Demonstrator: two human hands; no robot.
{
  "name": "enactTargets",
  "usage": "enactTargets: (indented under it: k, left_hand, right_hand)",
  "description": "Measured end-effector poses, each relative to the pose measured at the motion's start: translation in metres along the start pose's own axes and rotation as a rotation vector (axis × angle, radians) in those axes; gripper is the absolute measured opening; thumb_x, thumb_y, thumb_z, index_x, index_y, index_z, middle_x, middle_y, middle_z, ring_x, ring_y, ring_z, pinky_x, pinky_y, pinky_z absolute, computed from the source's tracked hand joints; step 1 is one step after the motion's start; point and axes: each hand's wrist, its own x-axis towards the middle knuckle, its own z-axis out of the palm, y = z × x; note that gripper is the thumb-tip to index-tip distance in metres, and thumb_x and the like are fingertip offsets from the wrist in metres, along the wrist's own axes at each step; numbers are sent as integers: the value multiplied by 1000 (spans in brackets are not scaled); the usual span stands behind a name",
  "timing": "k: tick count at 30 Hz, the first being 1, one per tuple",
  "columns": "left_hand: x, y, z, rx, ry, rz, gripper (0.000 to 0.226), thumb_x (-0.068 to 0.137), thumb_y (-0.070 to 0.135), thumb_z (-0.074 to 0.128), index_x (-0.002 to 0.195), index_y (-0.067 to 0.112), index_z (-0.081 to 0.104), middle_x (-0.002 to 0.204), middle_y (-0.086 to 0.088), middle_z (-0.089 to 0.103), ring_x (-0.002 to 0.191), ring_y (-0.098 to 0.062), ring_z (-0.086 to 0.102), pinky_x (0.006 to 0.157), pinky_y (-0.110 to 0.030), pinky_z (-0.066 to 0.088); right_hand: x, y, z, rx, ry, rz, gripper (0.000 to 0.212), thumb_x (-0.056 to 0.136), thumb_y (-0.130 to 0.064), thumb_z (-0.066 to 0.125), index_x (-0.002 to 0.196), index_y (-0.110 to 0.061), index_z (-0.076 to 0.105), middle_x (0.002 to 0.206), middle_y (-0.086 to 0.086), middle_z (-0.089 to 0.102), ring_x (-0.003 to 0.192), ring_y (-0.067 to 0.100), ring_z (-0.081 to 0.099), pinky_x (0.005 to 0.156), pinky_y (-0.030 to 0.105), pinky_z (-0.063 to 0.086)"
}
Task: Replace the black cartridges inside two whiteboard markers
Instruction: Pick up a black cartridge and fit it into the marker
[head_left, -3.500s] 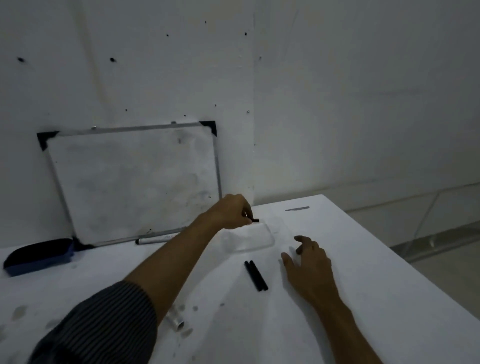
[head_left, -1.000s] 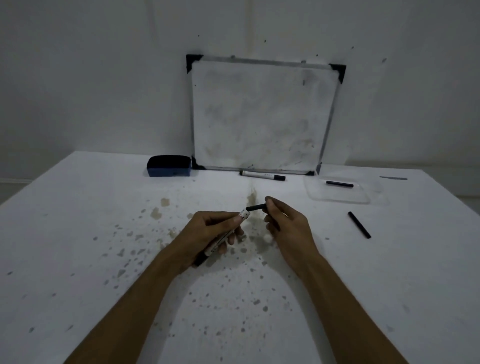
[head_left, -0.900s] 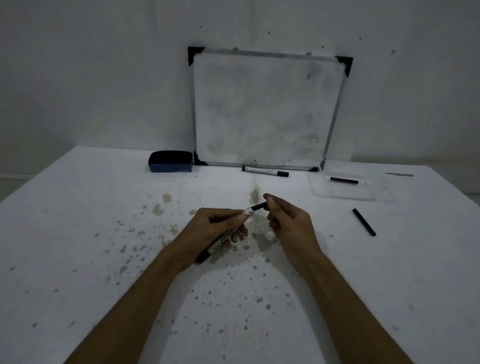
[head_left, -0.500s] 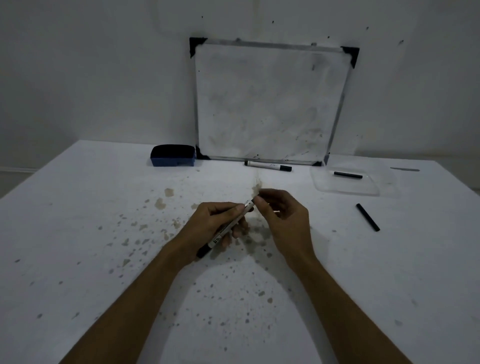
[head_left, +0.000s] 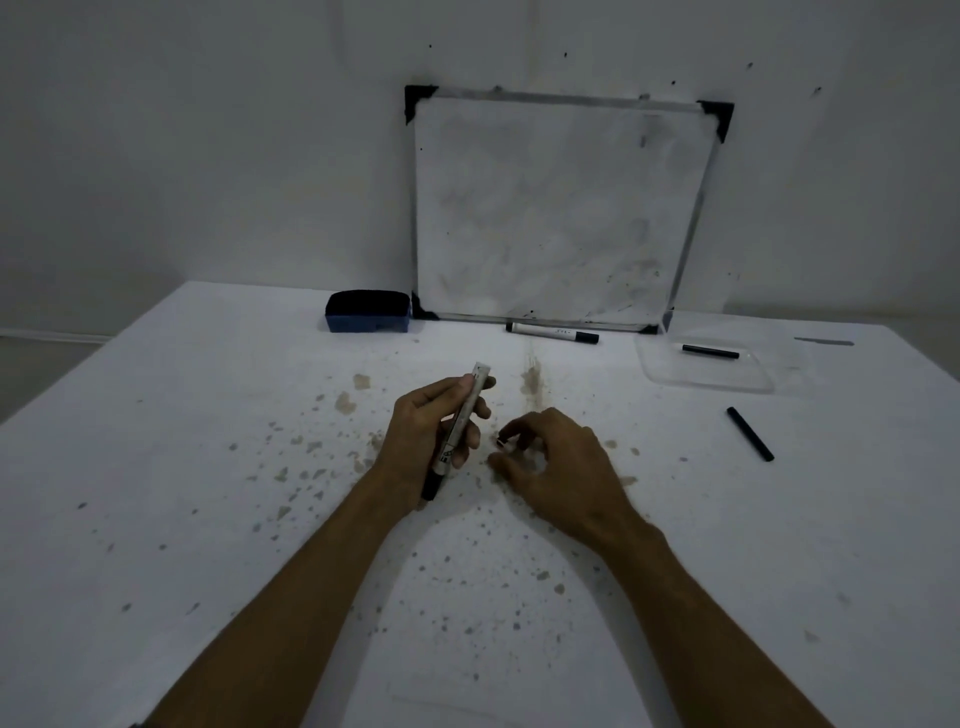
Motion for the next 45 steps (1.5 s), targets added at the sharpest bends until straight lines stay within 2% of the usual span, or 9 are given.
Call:
enactTargets:
  k: [4, 8, 11, 15, 19, 27, 31, 38, 45]
  left_hand:
    - [-2, 0, 1, 62, -60, -47, 30, 99, 32, 63, 116, 12, 78, 84, -5, 74, 50, -13, 65, 35, -19, 45]
    - [-3, 2, 4, 176, -116, -56, 33, 96, 36, 69, 119, 14, 76, 87, -8, 75, 51, -16, 65, 38, -22, 46]
    - [-6, 3, 10, 276, -150, -42, 41, 88, 43, 74, 120, 18, 76, 88, -8, 76, 54, -20, 66, 42, -26, 50]
    - [-10, 3, 16, 381, -190, -37, 48, 81, 53, 77, 119, 23, 78, 88, -10, 78, 57, -23, 67, 55, -38, 57]
    - [-11, 4, 17, 414, -190, -37, 46, 82, 53, 76, 118, 26, 78, 89, -10, 79, 58, -23, 68, 63, -49, 56]
    - [-10, -2, 18, 541, -179, 7, 37, 91, 48, 67, 115, 22, 78, 88, -6, 79, 57, -23, 70, 43, -27, 53]
    - [-9, -5, 13, 525, -191, 22, 23, 102, 36, 61, 102, 23, 80, 81, -3, 77, 49, -18, 67, 37, -23, 48]
    - [-8, -5, 5, 533, -255, 19, 43, 100, 51, 59, 105, 12, 77, 72, 1, 69, 42, -12, 56, 39, -21, 44]
    - [-7, -5, 4, 448, -278, 6, 39, 101, 46, 59, 107, 12, 76, 71, -1, 64, 40, -10, 50, 39, -20, 42]
  right_hand:
    - [3, 2, -8, 301, 87, 105, 25, 96, -41, 67, 116, -27, 73, 97, -16, 71, 83, 0, 67, 72, 14, 52]
    - [8, 14, -21, 747, 217, 265, 18, 101, -32, 63, 113, -26, 75, 92, -1, 79, 87, 10, 76, 80, 24, 61]
    - [9, 18, -24, 1088, 181, 320, 23, 99, -23, 66, 119, -17, 76, 106, 3, 80, 97, 15, 74, 89, 26, 59]
    - [13, 17, -25, 1355, 129, 354, 29, 86, -21, 74, 113, -12, 79, 105, 8, 79, 95, 16, 74, 87, 23, 58]
    - [10, 16, -26, 1250, 55, 334, 30, 84, -28, 76, 110, -13, 80, 104, 8, 80, 95, 18, 74, 85, 23, 58]
    - [4, 11, -32, 793, 78, 151, 23, 97, -24, 69, 119, -23, 77, 105, -8, 81, 93, 8, 76, 79, 13, 55]
    - [3, 9, -33, 784, 38, 147, 25, 100, -23, 65, 122, -22, 76, 105, -7, 81, 94, 9, 76, 81, 16, 56]
    - [1, 8, -33, 823, -5, 131, 22, 98, -31, 67, 117, -24, 77, 100, -3, 81, 92, 11, 75, 82, 17, 56]
    - [1, 9, -26, 854, -7, 120, 22, 98, -33, 68, 116, -27, 78, 105, -3, 81, 99, 14, 75, 85, 17, 56]
